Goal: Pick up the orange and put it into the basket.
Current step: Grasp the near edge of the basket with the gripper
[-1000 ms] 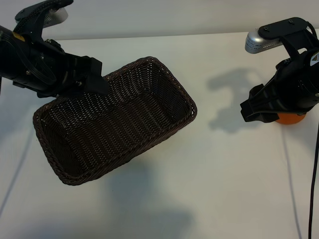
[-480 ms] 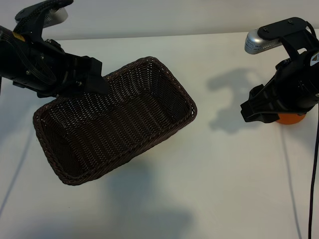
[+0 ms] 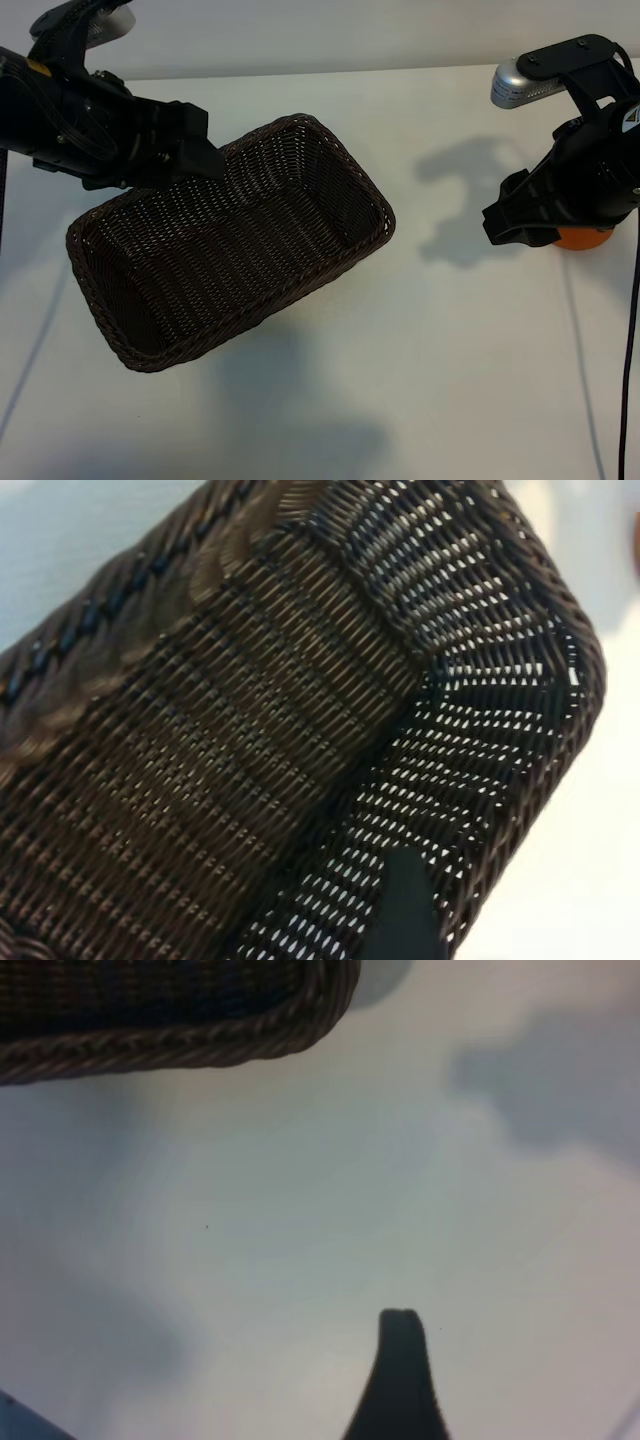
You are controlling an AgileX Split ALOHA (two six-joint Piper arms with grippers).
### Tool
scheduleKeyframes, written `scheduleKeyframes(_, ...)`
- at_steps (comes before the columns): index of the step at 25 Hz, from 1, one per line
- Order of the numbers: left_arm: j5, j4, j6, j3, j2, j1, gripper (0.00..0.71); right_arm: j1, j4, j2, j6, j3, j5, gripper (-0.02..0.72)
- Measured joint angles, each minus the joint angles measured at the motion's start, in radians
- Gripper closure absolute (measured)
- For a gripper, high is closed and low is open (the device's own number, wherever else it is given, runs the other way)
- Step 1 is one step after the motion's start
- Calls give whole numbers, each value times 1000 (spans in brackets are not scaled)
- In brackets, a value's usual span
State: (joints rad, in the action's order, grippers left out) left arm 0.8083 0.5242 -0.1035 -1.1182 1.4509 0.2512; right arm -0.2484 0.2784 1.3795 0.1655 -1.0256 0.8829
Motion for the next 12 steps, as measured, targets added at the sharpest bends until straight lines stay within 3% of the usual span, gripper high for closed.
scheduleKeyframes(5,36,-35,49,0,0,0,135,0,1,0,0,0,0,156)
scheduleKeyframes(12,104,-400,401,52,-98,0,135,0,1,0,2,0,-1,156)
